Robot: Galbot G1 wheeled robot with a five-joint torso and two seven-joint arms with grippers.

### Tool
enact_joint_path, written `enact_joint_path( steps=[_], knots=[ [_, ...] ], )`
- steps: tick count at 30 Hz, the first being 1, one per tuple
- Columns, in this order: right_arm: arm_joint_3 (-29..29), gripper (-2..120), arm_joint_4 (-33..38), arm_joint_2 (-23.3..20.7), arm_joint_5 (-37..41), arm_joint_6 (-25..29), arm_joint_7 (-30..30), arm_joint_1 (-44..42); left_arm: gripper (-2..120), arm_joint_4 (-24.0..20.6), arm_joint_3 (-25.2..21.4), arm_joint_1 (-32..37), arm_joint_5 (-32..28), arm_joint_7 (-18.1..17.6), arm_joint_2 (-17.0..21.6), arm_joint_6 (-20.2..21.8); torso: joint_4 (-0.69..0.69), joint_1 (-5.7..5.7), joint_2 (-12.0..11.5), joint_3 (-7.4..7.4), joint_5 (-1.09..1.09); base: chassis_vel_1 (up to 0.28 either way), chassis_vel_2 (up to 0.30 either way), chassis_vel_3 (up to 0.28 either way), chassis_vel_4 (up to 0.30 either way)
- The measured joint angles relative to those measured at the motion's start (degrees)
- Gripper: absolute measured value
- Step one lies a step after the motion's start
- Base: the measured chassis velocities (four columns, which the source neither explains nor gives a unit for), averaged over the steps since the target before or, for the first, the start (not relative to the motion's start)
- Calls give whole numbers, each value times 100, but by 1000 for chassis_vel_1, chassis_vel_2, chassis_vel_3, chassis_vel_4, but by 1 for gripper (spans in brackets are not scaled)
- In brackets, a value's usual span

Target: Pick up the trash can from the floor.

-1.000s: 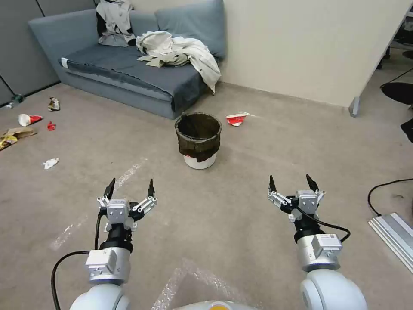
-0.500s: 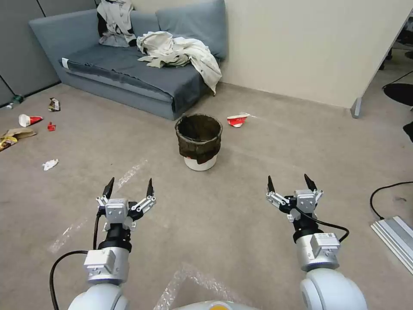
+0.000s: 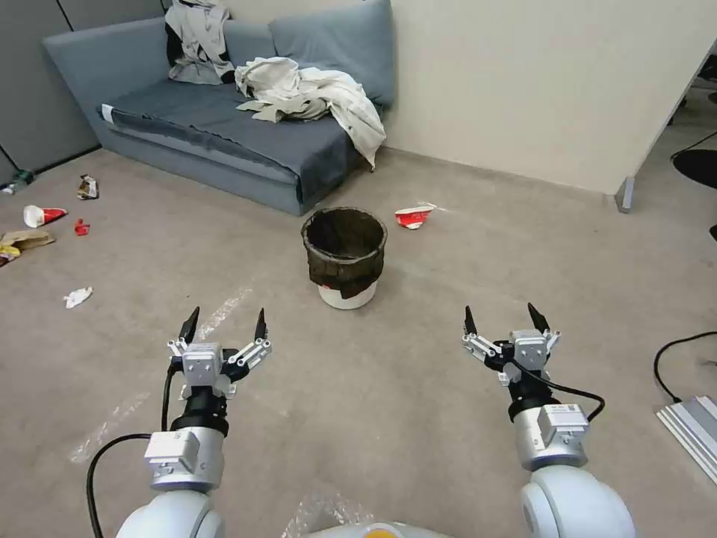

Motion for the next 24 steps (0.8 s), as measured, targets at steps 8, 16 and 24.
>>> enact_joint_path(
  steps=[8,16,24],
  knots=[
    [-10,100,-18,22,-20,0,-2,0,100,43,-4,-15,-31,13,6,5,0,0,0,0,-1,-112,113,106,-126],
    [-20,100,-26,33,-36,7,-18,0,100,48,-29,-17,-81,13,17,5,0,0,0,0,0,-124,111,123,-110],
    [-26,100,-53,36,-43,13,-29,11,100,49,-37,-26,-103,15,25,11,0,0,0,0,-1,-97,119,104,-115]
  ],
)
